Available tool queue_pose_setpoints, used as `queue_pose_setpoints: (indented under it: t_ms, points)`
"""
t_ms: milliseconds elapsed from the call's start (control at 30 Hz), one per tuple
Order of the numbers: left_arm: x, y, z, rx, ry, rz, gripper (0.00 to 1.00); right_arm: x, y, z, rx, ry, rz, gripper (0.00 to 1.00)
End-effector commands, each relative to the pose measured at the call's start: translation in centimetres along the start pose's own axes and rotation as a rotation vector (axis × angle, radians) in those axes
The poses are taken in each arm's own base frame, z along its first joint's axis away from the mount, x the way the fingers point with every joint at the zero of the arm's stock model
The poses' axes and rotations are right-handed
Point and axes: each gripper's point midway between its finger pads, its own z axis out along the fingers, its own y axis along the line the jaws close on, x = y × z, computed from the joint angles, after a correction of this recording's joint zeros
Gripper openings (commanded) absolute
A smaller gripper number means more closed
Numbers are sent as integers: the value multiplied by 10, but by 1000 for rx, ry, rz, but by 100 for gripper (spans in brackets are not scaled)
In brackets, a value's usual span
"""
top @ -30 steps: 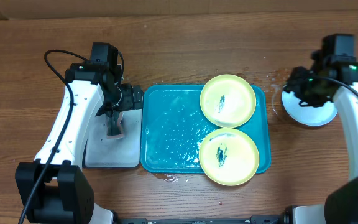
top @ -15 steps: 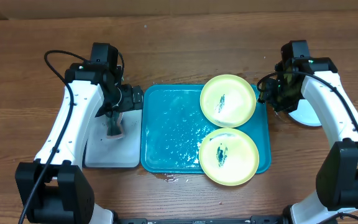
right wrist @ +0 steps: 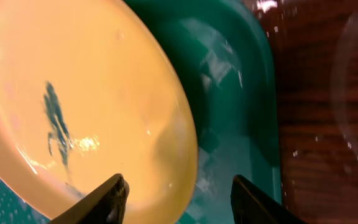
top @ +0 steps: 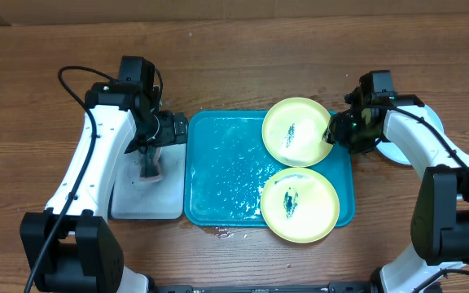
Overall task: Clean dirty plates on tray and stack at the side
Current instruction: 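Grasp the upper yellow plate rim with the right gripper and drag it left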
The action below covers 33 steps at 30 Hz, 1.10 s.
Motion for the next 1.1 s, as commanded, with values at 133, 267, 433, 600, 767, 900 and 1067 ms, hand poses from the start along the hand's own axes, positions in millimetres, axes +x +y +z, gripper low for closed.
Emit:
queue_pose_setpoints:
  t_ms: [133, 267, 433, 600, 767, 900, 1067]
  points:
    - [0, -4, -7, 12, -11, 23, 100, -6, 5, 14, -36, -7, 8, 49]
    - [0, -4, -7, 11, -10, 23, 100, -2, 1, 27, -33, 28, 30, 44]
    - [1, -4, -7, 11, -8, 23, 96, 1, -1, 35, -32, 48, 45, 27]
    - [0, -4, -7, 11, -9, 23, 96, 0, 2, 35, -46, 45, 63, 4]
    - [1, -4, -7, 11, -8, 23, 95, 0, 10, 34, -92, 53, 79, 4]
    - [0, -4, -7, 11, -10, 23, 94, 3, 39, 32, -210, 76, 51, 4]
    - [0, -4, -7, 11, -12, 23, 95, 10, 77, 28, -268, 106, -1, 4]
